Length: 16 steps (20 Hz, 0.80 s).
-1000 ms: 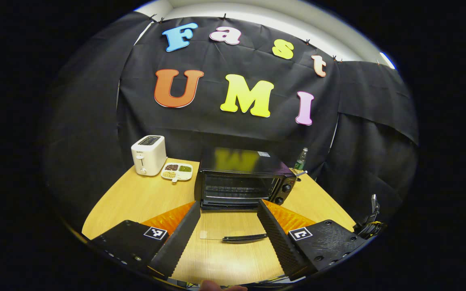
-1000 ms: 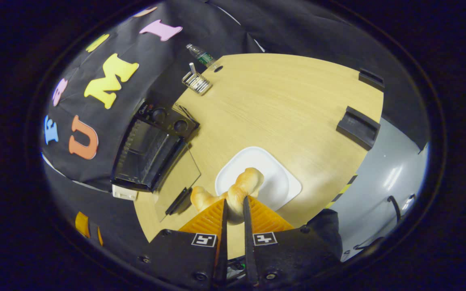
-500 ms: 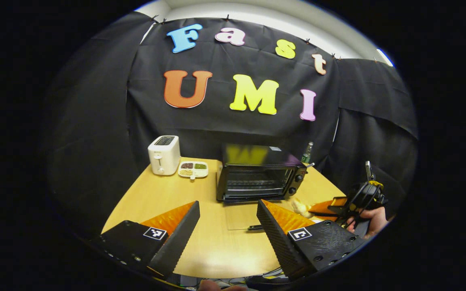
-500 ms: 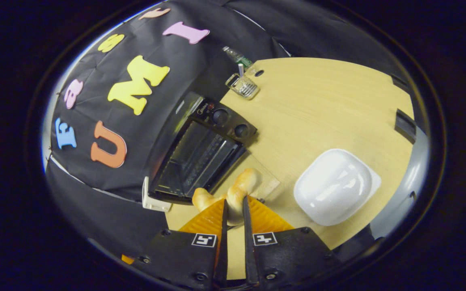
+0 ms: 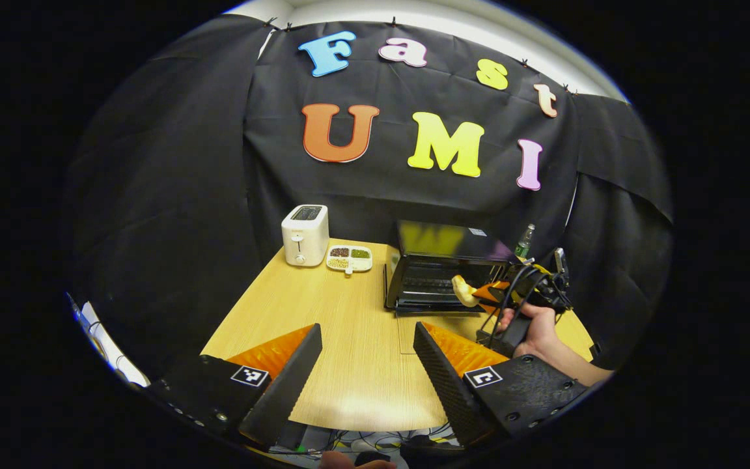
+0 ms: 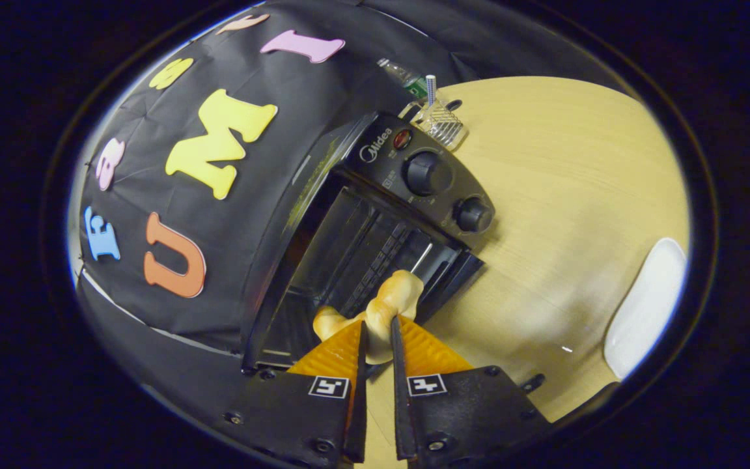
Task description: Open the electric oven with the left hand, put the food in, and close the electric oven.
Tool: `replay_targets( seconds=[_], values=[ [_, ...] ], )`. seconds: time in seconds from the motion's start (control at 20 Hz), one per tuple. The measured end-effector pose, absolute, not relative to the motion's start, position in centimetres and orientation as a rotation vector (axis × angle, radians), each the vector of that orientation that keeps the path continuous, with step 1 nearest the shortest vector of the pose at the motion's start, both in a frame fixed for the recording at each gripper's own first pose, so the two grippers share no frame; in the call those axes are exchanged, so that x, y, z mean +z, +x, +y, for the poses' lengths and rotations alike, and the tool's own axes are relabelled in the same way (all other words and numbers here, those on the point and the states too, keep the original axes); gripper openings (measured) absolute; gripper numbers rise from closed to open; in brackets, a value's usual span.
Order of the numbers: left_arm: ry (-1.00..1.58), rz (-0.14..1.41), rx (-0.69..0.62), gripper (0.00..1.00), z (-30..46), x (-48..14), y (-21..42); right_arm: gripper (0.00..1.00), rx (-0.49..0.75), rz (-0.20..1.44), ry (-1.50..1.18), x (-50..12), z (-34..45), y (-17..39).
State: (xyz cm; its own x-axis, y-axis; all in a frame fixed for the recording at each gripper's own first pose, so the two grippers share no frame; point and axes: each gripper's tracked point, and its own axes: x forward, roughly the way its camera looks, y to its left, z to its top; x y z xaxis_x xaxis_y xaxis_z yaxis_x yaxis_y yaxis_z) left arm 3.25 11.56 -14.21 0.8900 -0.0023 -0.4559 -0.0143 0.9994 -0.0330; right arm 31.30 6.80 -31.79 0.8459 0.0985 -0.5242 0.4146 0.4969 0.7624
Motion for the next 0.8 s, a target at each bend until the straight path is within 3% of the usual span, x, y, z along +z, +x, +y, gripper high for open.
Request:
replay_targets(
  seconds=[0.35,0.6,0.65,0.8],
  values=[
    [0.006,0.514,0.058,0.94,12.9,-14.7,3.3,0.19,-0.200,0.478,1.088,-32.1,7.1,38.2],
    [0.037,0.526,0.060,0.94,13.3,-14.9,3.6,0.20,-0.177,0.455,1.064,-33.2,7.7,38.9],
    [0.039,0.527,0.057,0.94,13.3,-15.0,3.7,0.23,-0.176,0.441,1.058,-33.1,7.6,38.9],
    [0.036,0.523,0.042,0.94,12.9,-14.9,3.9,0.48,-0.187,0.431,0.988,-32.8,6.9,38.1]
  ],
)
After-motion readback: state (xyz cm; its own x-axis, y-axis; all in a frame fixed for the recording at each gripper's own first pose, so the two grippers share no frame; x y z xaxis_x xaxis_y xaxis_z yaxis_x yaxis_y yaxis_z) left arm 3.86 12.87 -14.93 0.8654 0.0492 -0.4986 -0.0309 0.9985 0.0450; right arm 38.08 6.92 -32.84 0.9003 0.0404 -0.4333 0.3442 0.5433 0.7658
